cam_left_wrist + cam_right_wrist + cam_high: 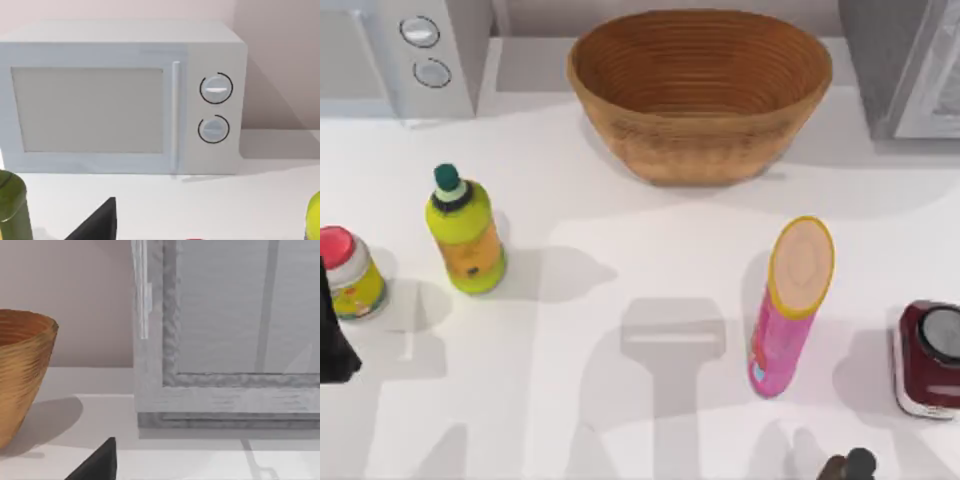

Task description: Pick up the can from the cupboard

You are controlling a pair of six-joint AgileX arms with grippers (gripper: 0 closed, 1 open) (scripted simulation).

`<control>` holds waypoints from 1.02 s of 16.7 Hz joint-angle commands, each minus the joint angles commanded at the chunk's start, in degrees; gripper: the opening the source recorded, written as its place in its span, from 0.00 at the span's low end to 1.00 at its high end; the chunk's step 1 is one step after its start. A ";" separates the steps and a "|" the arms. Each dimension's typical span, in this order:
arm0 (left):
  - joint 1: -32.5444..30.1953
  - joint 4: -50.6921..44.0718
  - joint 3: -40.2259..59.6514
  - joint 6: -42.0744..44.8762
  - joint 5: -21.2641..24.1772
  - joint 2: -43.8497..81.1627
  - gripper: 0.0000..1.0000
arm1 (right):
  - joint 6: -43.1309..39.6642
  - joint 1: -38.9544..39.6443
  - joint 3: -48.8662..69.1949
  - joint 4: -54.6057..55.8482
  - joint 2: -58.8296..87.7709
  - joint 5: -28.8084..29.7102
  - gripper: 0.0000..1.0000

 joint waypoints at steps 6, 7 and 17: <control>0.00 0.00 0.00 0.00 0.00 0.00 1.00 | 0.10 0.91 6.03 -1.29 4.85 0.59 1.00; 0.00 0.00 0.00 0.00 0.00 0.00 1.00 | 0.14 1.28 9.01 -2.00 7.24 0.92 1.00; 0.00 0.00 0.00 0.00 0.00 0.00 1.00 | 0.56 6.26 57.22 -14.12 44.88 6.63 1.00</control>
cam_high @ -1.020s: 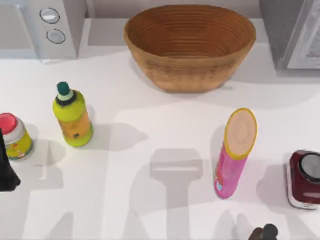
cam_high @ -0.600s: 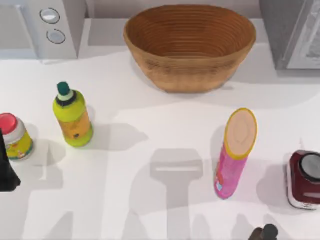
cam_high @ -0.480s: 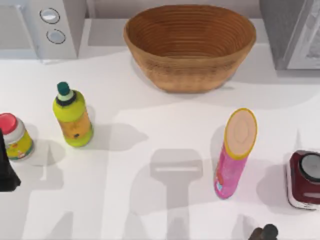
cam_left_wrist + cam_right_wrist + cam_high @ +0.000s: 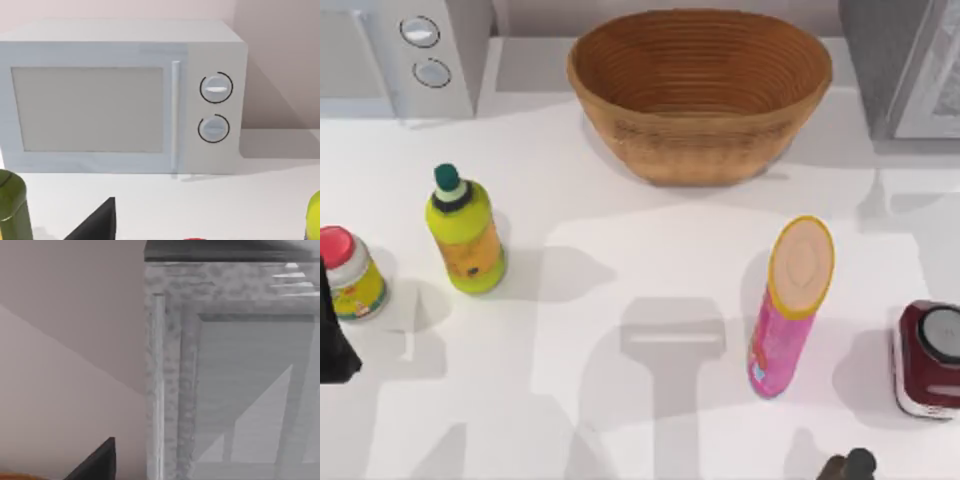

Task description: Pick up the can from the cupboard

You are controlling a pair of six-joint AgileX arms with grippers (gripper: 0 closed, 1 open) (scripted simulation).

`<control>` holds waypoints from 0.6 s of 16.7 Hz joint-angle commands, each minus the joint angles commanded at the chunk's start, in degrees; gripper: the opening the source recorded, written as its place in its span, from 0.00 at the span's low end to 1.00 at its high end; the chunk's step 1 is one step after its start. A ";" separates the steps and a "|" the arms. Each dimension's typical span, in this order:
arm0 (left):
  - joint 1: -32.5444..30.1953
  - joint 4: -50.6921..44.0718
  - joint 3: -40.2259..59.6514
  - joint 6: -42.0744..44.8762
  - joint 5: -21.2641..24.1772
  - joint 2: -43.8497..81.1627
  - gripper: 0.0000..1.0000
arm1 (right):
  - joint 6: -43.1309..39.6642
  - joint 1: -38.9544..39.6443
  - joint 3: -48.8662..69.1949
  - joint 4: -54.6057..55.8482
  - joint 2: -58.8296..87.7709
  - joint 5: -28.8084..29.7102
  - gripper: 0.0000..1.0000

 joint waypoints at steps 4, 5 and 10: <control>0.00 0.00 0.00 0.00 0.00 0.00 1.00 | 0.15 2.01 20.42 -4.86 15.10 2.28 1.00; 0.00 0.00 0.00 0.00 0.00 0.00 1.00 | 0.18 2.45 24.87 -5.87 18.30 2.76 1.00; 0.00 0.00 0.00 0.00 0.00 0.00 1.00 | 0.31 4.05 40.28 -9.28 29.39 4.38 1.00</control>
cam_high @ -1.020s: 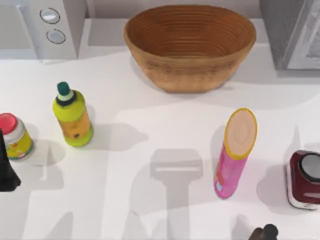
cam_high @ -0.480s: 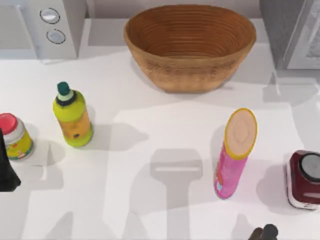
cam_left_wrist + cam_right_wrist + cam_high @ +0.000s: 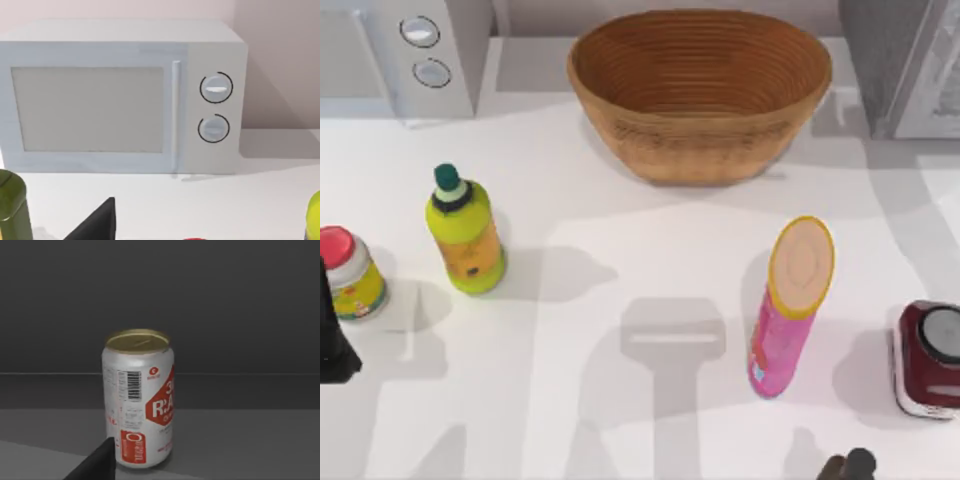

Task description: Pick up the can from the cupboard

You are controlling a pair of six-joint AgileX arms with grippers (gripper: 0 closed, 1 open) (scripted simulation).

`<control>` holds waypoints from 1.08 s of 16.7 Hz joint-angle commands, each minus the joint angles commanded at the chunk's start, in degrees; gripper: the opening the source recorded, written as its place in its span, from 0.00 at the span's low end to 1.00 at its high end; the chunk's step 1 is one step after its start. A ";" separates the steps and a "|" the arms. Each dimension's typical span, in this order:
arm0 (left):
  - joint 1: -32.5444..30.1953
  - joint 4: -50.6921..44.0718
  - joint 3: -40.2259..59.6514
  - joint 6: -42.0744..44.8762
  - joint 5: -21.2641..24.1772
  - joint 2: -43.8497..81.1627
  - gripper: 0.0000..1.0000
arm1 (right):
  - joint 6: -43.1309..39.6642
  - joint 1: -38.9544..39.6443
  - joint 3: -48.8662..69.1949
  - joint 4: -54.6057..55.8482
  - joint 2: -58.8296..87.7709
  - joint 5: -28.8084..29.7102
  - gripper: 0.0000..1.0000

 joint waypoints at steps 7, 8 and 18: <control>0.00 0.00 0.00 0.00 0.00 0.00 1.00 | 0.02 0.02 2.15 -0.43 1.56 0.20 1.00; 0.00 0.00 0.00 0.00 0.00 0.00 1.00 | 0.02 0.17 2.10 -0.24 1.62 0.33 1.00; 0.00 0.00 0.00 0.00 0.00 0.00 1.00 | -0.05 7.41 -2.11 8.70 6.14 7.99 1.00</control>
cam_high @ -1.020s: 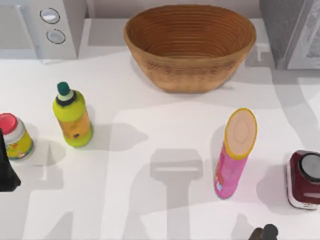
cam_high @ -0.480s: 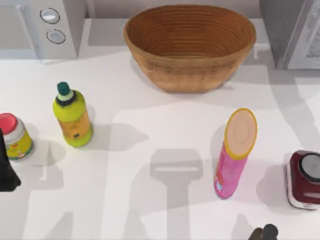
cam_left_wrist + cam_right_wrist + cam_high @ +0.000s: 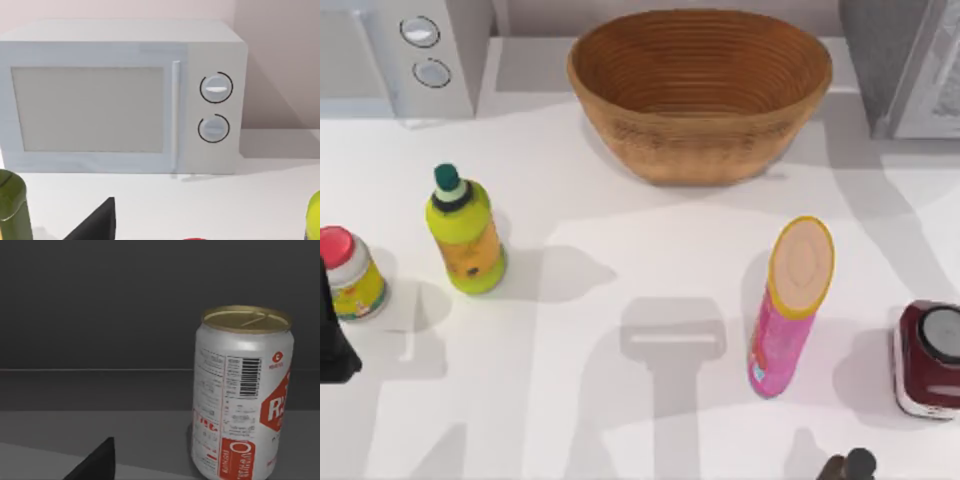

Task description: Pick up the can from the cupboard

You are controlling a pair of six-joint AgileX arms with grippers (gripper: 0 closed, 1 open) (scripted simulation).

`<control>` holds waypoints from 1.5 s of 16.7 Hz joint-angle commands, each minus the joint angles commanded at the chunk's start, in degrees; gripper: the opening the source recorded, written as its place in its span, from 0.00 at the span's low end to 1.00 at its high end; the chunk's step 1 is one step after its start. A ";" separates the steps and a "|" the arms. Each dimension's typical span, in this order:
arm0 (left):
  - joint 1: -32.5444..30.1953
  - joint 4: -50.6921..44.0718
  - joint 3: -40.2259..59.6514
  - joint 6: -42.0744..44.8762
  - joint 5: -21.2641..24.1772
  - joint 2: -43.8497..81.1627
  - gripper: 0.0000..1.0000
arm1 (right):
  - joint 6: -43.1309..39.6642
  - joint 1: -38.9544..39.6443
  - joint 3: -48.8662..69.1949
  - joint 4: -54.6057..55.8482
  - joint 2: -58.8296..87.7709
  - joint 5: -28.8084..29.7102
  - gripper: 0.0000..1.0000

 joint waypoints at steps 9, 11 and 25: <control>0.00 0.00 0.00 0.00 0.00 0.00 1.00 | 0.03 -2.51 8.43 0.49 8.89 -2.37 1.00; 0.00 0.00 0.00 0.00 0.00 0.00 1.00 | 0.03 -3.28 10.78 0.75 11.49 -3.10 1.00; 0.00 0.00 0.00 0.00 0.00 0.00 1.00 | 0.03 -3.45 11.37 0.80 12.12 -3.25 0.25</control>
